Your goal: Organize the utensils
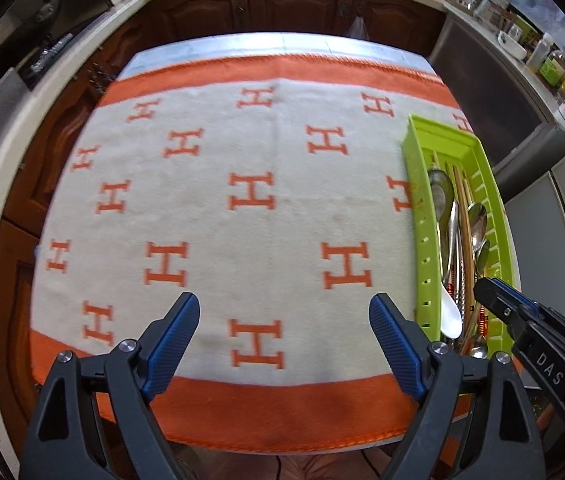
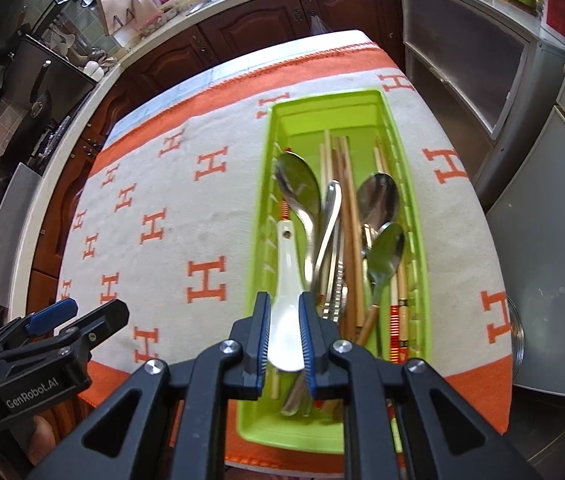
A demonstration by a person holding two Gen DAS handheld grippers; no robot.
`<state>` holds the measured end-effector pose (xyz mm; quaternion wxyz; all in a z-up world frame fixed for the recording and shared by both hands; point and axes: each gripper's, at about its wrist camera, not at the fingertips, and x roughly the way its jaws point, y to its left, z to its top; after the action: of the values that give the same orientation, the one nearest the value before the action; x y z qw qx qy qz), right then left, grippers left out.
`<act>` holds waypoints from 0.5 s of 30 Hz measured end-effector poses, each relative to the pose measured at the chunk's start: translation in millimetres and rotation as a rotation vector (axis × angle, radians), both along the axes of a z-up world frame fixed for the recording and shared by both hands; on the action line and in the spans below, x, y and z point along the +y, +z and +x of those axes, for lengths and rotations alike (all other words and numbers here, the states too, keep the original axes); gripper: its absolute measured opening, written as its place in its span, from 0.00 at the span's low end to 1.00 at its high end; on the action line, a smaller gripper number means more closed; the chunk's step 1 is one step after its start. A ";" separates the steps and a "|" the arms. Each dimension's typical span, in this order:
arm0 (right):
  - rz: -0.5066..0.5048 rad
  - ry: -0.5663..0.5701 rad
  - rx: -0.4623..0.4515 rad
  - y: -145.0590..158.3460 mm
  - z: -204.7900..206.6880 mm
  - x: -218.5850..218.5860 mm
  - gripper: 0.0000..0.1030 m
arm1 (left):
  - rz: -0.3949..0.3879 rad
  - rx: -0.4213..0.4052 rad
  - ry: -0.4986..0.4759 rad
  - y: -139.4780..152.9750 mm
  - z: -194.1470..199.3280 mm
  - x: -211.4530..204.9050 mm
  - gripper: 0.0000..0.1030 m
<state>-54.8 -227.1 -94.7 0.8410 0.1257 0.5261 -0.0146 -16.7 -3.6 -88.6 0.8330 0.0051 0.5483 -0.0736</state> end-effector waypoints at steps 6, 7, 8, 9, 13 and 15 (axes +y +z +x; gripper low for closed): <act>-0.003 0.040 -0.049 39.2 -7.8 29.6 0.21 | 0.029 -0.104 0.014 49.4 -16.3 39.0 0.99; -0.004 0.048 -0.061 48.6 -10.2 36.0 0.21 | 0.024 -0.115 0.015 56.4 -18.6 43.5 0.99; -0.006 0.054 -0.071 55.9 -12.0 40.8 0.21 | 0.020 -0.126 0.016 64.6 -21.3 49.0 0.99; -0.011 0.060 -0.084 65.3 -14.5 46.9 0.21 | 0.017 -0.141 0.018 72.9 -24.2 54.0 0.99; -0.031 0.077 -0.121 97.2 -22.0 66.2 0.26 | 0.029 -0.216 0.020 102.7 -37.4 68.1 0.99; -0.034 0.079 -0.141 110.9 -25.5 72.5 0.27 | 0.040 -0.245 0.028 113.6 -43.2 72.4 0.99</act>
<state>-80.3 -154.6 16.2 0.8778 0.0912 0.4699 0.0183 -59.9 68.8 25.0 0.8944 0.0231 0.4440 -0.0496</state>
